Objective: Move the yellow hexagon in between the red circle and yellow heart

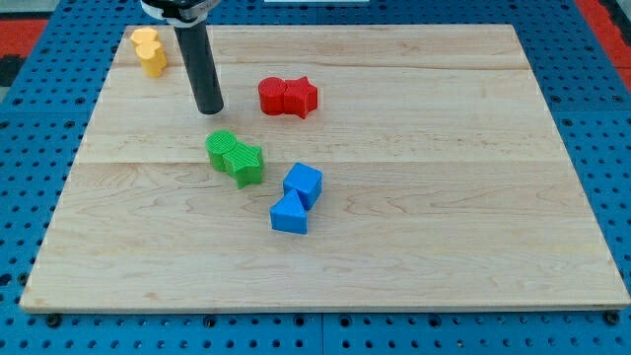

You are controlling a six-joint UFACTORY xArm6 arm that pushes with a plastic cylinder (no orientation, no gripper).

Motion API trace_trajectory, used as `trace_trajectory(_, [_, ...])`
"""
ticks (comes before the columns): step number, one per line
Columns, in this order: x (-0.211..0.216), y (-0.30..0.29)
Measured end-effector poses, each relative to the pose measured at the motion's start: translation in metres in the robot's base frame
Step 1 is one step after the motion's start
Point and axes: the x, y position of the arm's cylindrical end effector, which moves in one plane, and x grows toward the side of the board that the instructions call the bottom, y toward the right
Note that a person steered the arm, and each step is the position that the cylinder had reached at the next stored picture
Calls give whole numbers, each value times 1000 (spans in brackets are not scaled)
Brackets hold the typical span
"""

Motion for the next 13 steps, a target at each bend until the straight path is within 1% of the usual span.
trace_trajectory(1, [0, -4])
trace_trajectory(2, [-11, -52])
trace_trajectory(3, [-29, -113])
trace_trajectory(4, [-63, -154])
trace_trajectory(5, [-106, -166])
trace_trajectory(6, [-139, -163])
trace_trajectory(7, [-142, -121])
trace_trajectory(8, [-115, -74])
trace_trajectory(9, [-84, -43])
trace_trajectory(10, [-66, 10])
trace_trajectory(11, [-66, 61])
trace_trajectory(12, [-66, 89])
trace_trajectory(13, [-38, 106])
